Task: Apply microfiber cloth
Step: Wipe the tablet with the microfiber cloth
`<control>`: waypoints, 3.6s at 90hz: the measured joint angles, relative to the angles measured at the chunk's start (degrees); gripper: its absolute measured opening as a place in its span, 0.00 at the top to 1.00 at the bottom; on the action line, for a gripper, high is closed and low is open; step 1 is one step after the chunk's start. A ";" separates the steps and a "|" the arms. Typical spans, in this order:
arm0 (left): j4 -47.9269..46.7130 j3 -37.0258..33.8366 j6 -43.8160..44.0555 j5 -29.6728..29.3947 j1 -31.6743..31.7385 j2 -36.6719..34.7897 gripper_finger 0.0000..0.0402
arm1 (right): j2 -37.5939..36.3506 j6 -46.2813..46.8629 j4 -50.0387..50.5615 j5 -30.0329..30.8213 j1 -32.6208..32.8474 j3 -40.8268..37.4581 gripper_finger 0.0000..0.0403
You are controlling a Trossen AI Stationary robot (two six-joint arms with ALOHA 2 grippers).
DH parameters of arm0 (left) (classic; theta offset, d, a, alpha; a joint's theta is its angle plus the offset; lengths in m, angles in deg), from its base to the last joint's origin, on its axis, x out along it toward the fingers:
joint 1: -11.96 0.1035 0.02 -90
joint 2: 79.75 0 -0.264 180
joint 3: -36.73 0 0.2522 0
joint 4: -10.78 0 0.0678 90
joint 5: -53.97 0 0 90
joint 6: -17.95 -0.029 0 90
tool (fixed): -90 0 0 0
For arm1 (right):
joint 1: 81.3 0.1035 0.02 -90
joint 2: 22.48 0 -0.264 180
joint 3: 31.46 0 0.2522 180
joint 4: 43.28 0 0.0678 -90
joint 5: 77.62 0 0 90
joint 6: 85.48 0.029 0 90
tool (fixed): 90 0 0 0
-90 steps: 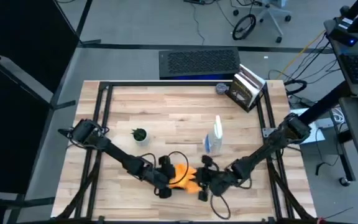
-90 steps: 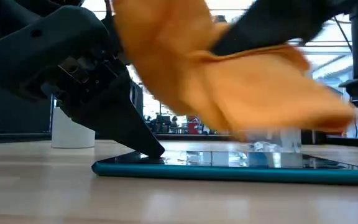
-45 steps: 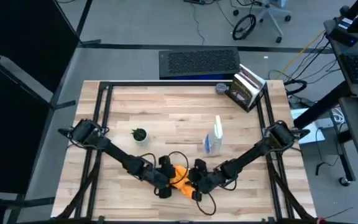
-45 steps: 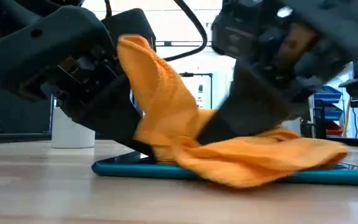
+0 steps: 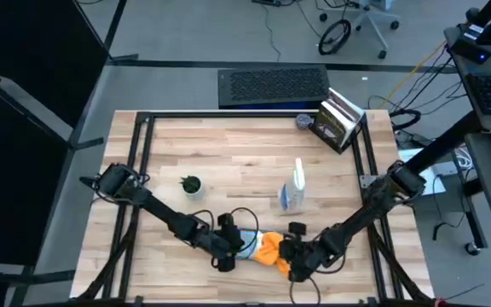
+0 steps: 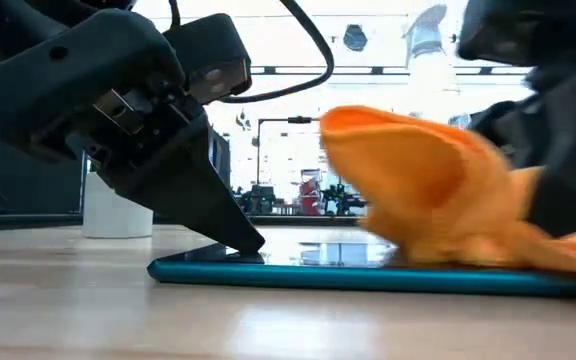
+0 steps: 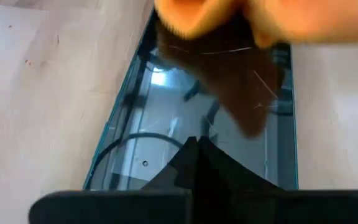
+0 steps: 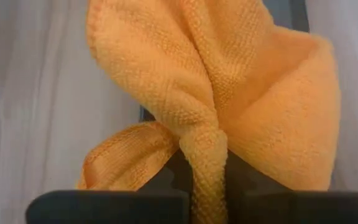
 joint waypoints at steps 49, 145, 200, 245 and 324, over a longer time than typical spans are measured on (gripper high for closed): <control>-7.75 3.16 -12.42 -6.75 3.64 -10.88 1.00 | -2.24 0.71 -17.61 2.53 4.25 -0.15 0.97; 8.89 1.66 13.18 11.58 -0.75 -3.16 1.00 | 4.96 -11.04 -23.50 9.34 -9.68 -0.23 0.97; -22.58 0.83 6.92 -3.51 2.18 -15.34 1.00 | -0.24 -12.41 -30.58 -3.39 -1.34 -0.06 0.97; -22.91 0.12 12.70 0.44 3.44 -8.92 1.00 | 8.69 -9.79 -31.01 -1.88 -4.92 0.31 0.97; -16.10 6.59 1.20 -0.36 -1.56 -8.76 1.00 | -9.54 -6.81 -18.73 11.40 -8.23 0.00 0.97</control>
